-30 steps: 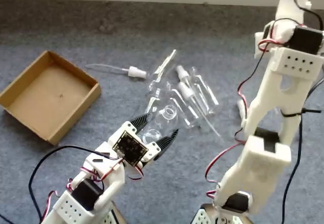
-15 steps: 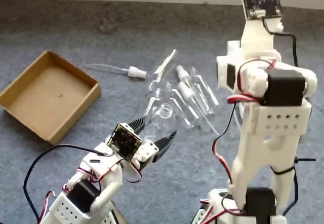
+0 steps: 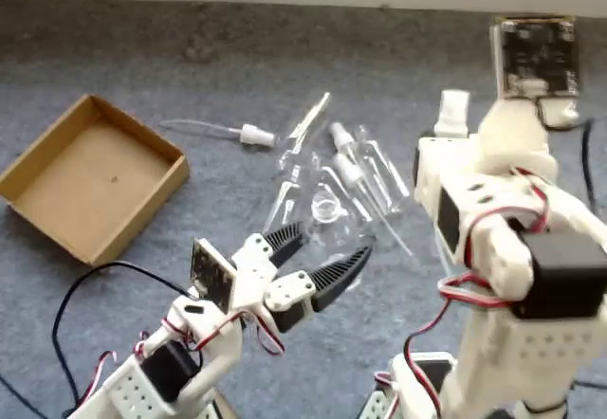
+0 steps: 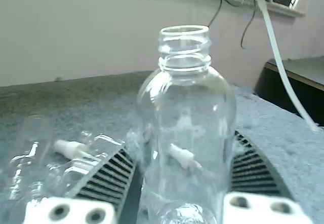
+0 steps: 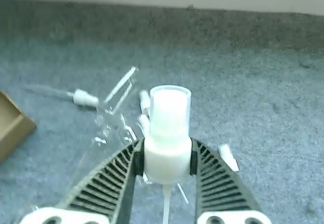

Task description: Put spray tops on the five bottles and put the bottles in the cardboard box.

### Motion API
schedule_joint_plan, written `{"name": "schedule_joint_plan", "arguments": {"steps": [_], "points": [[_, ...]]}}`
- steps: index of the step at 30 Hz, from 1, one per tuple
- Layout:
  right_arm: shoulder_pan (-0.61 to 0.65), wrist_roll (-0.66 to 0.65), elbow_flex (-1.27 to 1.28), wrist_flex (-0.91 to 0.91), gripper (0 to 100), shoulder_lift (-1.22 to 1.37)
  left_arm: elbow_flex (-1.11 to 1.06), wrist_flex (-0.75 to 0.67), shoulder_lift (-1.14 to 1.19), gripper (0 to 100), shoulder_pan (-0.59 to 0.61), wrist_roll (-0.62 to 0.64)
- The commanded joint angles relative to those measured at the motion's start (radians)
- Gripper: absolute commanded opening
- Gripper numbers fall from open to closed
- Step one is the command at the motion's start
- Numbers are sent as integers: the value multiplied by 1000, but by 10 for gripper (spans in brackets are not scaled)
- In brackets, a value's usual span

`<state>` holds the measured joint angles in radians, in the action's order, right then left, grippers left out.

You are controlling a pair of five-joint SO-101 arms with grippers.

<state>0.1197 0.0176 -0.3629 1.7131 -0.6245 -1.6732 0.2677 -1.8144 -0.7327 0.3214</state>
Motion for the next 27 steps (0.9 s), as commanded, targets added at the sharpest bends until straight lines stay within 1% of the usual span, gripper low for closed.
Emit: {"name": "schedule_joint_plan", "arguments": {"steps": [1, 5, 10, 12, 14, 16, 20, 25, 27], "points": [[10, 95, -2, -84, 88, -81, -22, -38, -13, 88, -120, 20], [16, 100, -4, -117, 87, -107, -22, -37, -13, 88, -136, 18], [180, 100, -12, -116, 87, -107, -22, -32, -13, 88, -139, 6], [251, 100, -13, -117, 87, -107, -22, -17, -13, 88, -142, -66], [311, 100, -36, -134, 87, -110, -22, 29, -13, 88, -163, -147], [343, 97, -67, -160, 87, -130, -22, 64, -13, 88, -197, -204], [351, 95, -88, -203, 87, -177, -22, 112, -13, 88, -236, -261], [354, 98, -85, -203, 87, -242, -22, 130, -13, 88, -229, -264], [354, 100, -85, -174, 87, -262, -22, 130, -13, 88, -229, -264]]}}
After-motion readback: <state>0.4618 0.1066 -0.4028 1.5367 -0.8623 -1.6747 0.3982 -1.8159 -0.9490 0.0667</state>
